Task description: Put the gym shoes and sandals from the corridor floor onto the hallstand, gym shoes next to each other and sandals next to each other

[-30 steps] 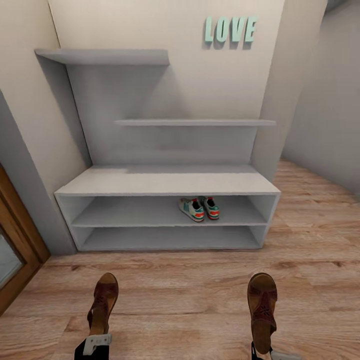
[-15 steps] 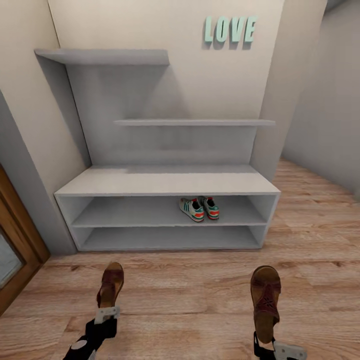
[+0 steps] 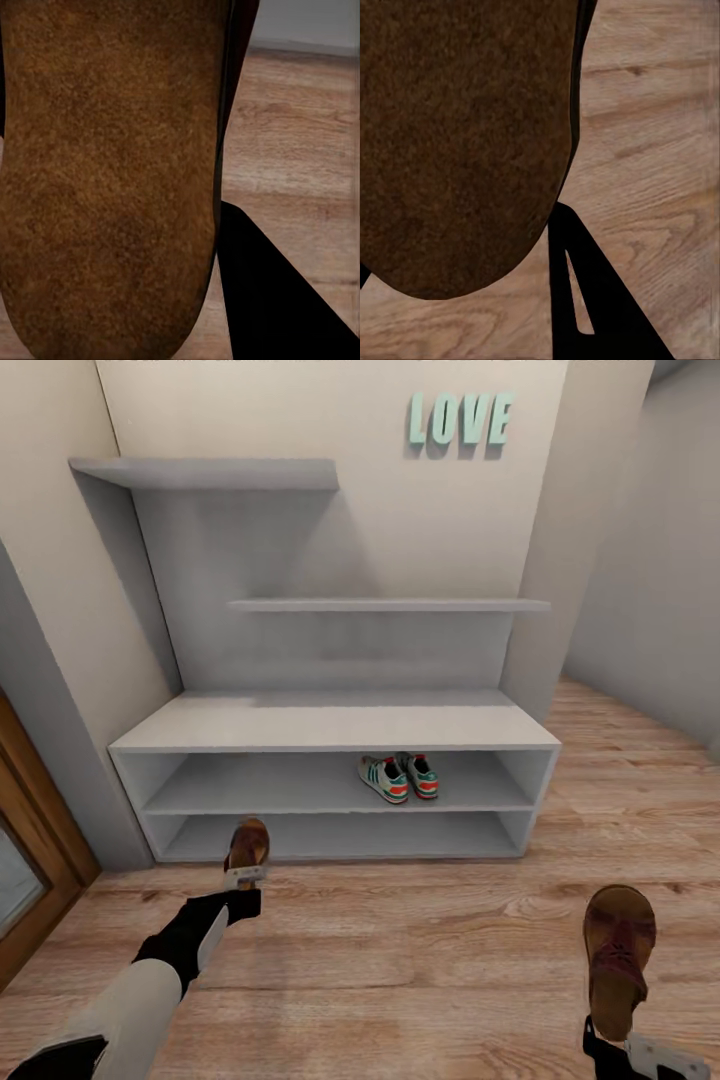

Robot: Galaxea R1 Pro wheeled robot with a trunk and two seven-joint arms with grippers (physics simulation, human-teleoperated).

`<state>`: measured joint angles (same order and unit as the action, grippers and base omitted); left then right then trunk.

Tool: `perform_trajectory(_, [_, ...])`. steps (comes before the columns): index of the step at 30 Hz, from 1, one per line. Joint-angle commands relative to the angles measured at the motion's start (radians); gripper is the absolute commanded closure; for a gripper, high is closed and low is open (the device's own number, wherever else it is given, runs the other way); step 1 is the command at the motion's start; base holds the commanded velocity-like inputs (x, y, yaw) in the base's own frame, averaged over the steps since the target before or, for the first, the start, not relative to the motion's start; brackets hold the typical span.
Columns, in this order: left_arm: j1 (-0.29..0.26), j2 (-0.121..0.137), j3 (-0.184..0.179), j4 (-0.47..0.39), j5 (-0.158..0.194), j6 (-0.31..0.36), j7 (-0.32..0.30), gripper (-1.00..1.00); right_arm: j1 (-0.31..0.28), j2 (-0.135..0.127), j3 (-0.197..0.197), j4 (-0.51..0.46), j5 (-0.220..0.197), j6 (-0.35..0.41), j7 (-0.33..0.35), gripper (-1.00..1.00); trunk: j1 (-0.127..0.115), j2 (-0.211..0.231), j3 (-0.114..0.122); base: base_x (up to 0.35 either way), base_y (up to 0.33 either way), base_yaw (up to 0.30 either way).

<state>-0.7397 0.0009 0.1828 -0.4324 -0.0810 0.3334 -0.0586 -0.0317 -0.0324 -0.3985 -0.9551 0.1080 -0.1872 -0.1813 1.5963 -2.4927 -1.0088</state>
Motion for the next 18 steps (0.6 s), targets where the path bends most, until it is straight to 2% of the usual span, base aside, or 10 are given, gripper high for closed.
perform_trajectory(1, [-0.016, -0.003, 0.008, -0.002, -0.012, 0.021, 0.001, 1.0, 0.0, -0.005, -0.029, -0.028, 0.008, 0.053, -0.001, 1.0, 0.0, 0.0, -0.001, 0.0, 0.0, 0.0])
perform_trajectory(3, [-0.031, -0.008, 0.008, -0.003, -0.012, 0.034, 0.01, 1.0, 0.0, -0.009, -0.064, -0.052, 0.001, 0.1, 0.009, 1.0, 0.0, 0.0, -0.001, 0.0, 0.0, 0.0])
perform_trajectory(4, [-0.045, -0.015, 0.007, -0.002, -0.012, 0.046, 0.019, 1.0, 0.0, -0.012, -0.102, -0.068, -0.009, 0.139, 0.028, 1.0, 0.0, 0.0, -0.001, 0.0, 0.0, 0.0])
perform_trajectory(6, [-0.06, -0.022, 0.007, 0.0, -0.012, 0.061, 0.028, 1.0, 0.0, -0.014, -0.14, -0.08, -0.022, 0.168, 0.057, 1.0, 0.0, 0.0, -0.001, 0.0, 0.0, 0.0])
perform_trajectory(7, [-0.074, -0.029, 0.006, 0.002, -0.012, 0.079, 0.035, 1.0, 0.0, -0.015, -0.172, -0.087, -0.031, 0.186, 0.095, 1.0, 0.0, 0.0, -0.001, 0.0, 0.0, 0.0])
perform_trajectory(10, [-0.094, -0.04, 0.005, -0.001, -0.016, 0.117, 0.043, 1.0, 0.0, -0.016, -0.207, -0.095, -0.039, 0.206, 0.174, 1.0, 0.0, 0.0, -0.001, 0.0, 0.0, 0.0])
perform_trajectory(14, [-0.104, -0.045, 0.001, -0.006, -0.028, 0.142, 0.045, 1.0, 0.0, -0.015, -0.224, -0.098, -0.042, 0.216, 0.228, 1.0, 0.0, 0.0, -0.001, 0.0, 0.0, 0.0])
perform_trajectory(18, [-0.106, -0.044, -0.011, -0.01, -0.035, 0.15, 0.043, 1.0, 0.0, -0.015, -0.228, -0.099, -0.043, 0.22, 0.246, 1.0, 0.0, 0.0, -0.001, 0.0, 0.0, 0.0])
